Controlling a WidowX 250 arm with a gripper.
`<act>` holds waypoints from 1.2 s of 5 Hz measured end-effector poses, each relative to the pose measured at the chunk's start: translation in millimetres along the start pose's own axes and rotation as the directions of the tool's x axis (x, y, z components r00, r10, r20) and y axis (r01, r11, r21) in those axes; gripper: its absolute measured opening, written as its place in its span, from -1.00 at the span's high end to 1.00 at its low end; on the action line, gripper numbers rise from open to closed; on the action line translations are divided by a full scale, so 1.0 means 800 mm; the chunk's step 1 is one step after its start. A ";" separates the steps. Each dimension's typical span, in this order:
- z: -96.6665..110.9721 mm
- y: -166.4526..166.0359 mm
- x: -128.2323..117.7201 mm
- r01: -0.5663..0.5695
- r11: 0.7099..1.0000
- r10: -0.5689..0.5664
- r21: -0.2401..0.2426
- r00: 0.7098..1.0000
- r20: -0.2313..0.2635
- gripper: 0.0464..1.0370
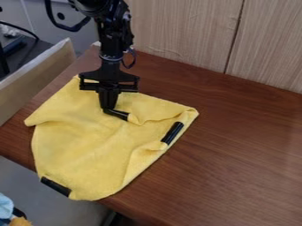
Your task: Unfold the cloth from the center to top right
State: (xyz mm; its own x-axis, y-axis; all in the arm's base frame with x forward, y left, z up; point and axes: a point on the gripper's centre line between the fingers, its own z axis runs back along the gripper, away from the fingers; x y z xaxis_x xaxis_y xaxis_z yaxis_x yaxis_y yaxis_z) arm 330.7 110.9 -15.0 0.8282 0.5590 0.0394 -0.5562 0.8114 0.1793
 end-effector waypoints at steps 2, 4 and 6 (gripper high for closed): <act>0.019 -0.001 -0.003 0.001 0.999 0.000 -0.033 1.000 0.016 0.98; 0.044 -0.017 0.015 0.006 0.997 -0.003 -0.077 0.999 0.038 0.98; 0.083 -0.062 0.060 0.022 0.991 -0.008 -0.129 0.994 0.106 0.98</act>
State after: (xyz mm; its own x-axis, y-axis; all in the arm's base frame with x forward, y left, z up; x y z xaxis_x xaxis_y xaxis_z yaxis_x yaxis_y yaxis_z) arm 402.2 86.3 43.7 0.8352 0.5312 0.1423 -0.5422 0.8387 0.0514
